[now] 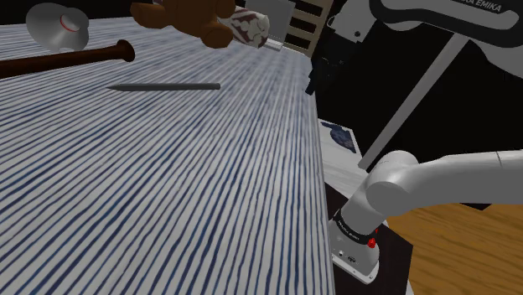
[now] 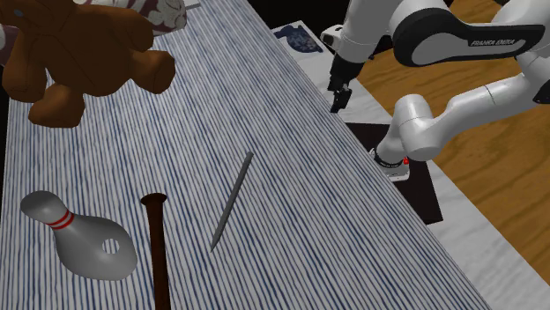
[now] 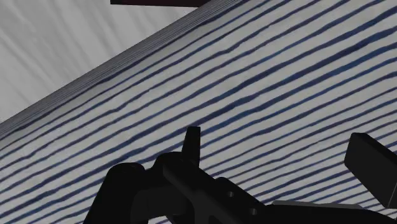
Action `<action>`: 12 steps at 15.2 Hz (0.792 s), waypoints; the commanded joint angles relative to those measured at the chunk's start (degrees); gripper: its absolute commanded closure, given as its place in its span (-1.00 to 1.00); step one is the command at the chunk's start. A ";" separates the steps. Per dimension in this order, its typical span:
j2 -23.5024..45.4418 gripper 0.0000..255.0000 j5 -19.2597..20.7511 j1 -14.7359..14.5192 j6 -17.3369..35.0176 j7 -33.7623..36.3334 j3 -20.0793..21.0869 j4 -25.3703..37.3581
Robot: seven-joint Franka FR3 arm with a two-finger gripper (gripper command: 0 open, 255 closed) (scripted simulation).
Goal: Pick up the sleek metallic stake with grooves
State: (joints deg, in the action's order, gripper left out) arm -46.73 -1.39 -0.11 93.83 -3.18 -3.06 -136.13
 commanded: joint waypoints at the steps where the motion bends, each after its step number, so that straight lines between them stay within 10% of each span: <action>1: 0.00 -1.00 0.00 0.00 0.00 0.00 0.00 0.00; 12: 24.33 -1.00 0.99 -8.24 7.16 -16.68 0.24 16.75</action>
State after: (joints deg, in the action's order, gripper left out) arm -24.21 -0.38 -7.56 100.63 -18.53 -3.18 -120.77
